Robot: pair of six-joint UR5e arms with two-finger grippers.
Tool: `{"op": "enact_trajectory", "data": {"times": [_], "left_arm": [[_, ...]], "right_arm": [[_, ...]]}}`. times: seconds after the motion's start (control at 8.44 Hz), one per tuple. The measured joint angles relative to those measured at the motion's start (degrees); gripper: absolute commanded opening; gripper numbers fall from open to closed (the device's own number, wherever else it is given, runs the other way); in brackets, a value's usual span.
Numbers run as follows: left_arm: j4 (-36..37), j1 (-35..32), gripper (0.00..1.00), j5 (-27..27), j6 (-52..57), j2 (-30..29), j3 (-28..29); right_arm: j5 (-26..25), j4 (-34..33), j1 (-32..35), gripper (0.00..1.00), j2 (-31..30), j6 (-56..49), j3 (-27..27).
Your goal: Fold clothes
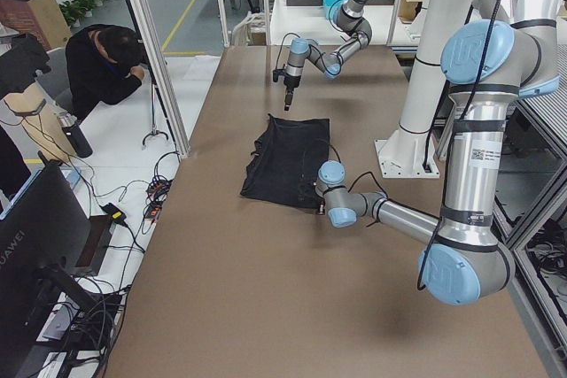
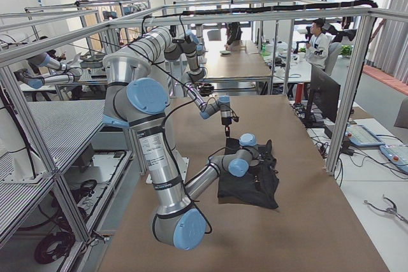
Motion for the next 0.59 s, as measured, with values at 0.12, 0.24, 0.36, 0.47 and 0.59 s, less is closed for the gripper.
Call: {"op": "enact_trajectory", "data": {"times": [0.12,0.24,0.36,0.47,0.59], "left_arm": [[0.23,-1.71,0.0,-0.13,0.41,0.22,0.27],[0.42,-4.01,0.0,-0.2,1.0,-1.08,2.38],[0.88,-7.08,0.0,-0.29,2.57,-4.62,6.62],[1.98,-9.98,0.0,-0.23,5.08,-9.44,12.18],[3.39,-13.1,0.0,-0.22,8.24,-15.1,18.59]], "right_arm": [[-0.03,0.0,-0.15,0.94,-0.03,0.03,0.14],[-0.05,0.0,-0.26,0.94,-0.05,0.05,0.19],[-0.05,0.0,-0.4,0.94,-0.07,0.06,0.18],[-0.06,0.0,-0.47,0.94,-0.07,0.05,0.13],[-0.05,0.0,-0.49,0.94,-0.07,0.03,0.11]]}}
